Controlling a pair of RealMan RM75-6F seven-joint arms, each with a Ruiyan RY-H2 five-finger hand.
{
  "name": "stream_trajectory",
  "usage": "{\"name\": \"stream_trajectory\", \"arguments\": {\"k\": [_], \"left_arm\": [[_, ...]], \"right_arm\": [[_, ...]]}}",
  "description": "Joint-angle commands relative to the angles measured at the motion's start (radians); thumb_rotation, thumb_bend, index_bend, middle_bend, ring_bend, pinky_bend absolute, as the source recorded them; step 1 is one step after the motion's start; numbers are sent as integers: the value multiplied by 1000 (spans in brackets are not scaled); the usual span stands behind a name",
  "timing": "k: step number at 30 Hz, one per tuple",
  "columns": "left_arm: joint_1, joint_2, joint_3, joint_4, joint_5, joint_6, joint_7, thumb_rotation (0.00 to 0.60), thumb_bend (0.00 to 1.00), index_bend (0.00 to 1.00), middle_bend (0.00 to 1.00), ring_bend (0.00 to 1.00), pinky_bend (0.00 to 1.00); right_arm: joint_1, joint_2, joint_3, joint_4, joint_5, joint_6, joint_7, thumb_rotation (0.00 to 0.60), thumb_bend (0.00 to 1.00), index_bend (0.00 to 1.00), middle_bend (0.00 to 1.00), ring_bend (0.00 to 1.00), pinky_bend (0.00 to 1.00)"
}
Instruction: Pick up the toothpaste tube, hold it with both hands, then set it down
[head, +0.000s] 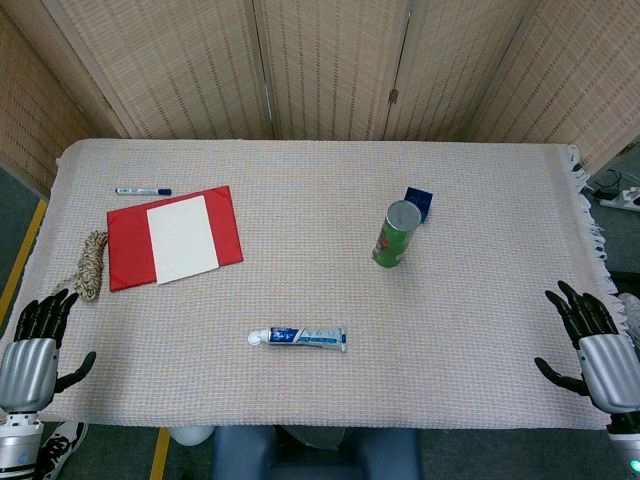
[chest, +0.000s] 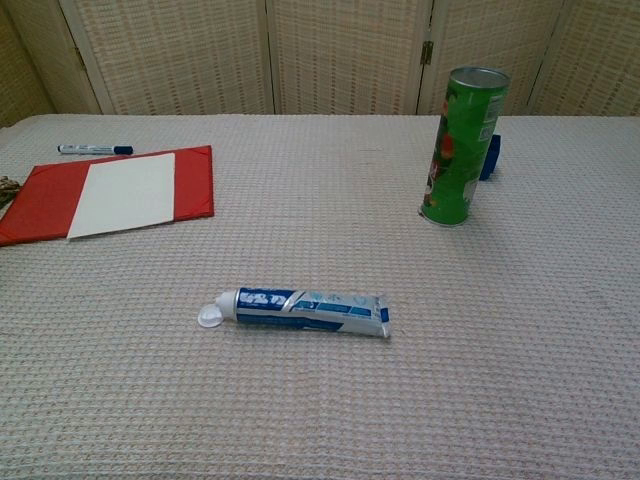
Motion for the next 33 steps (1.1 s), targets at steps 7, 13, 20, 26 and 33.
{"name": "stream_trajectory", "arguments": {"k": [7,13,20,26,33], "left_arm": [[2,-7,0,11,4,3,-5,600,345,17,74,79,0],[5,-2,1,11,3,1,-13,600,345,17,74,79,0],[5,8,6,-3,11,-3,-12,600,345,17,74,79,0],[12,17,11,-15,16,4,-8,600,345,17,74,79,0],[15,27,15,-30,29,9,-1,600,345,11,74,79,0]], "right_arm": [[2,-6,3,-4,-14,8,-18,600,286,0,0,83,65],[9,-6,1,-15,-27,3,-32,600,286,0,0,83,65],[52,-21,-9,-43,-79,-53,-89,600,286,0,9,104,65],[114,-32,-4,-126,-112,-135,-177,600,286,0,57,143,70],[234,-90,29,-229,-55,-337,-304,600,286,0,83,156,72]]}}
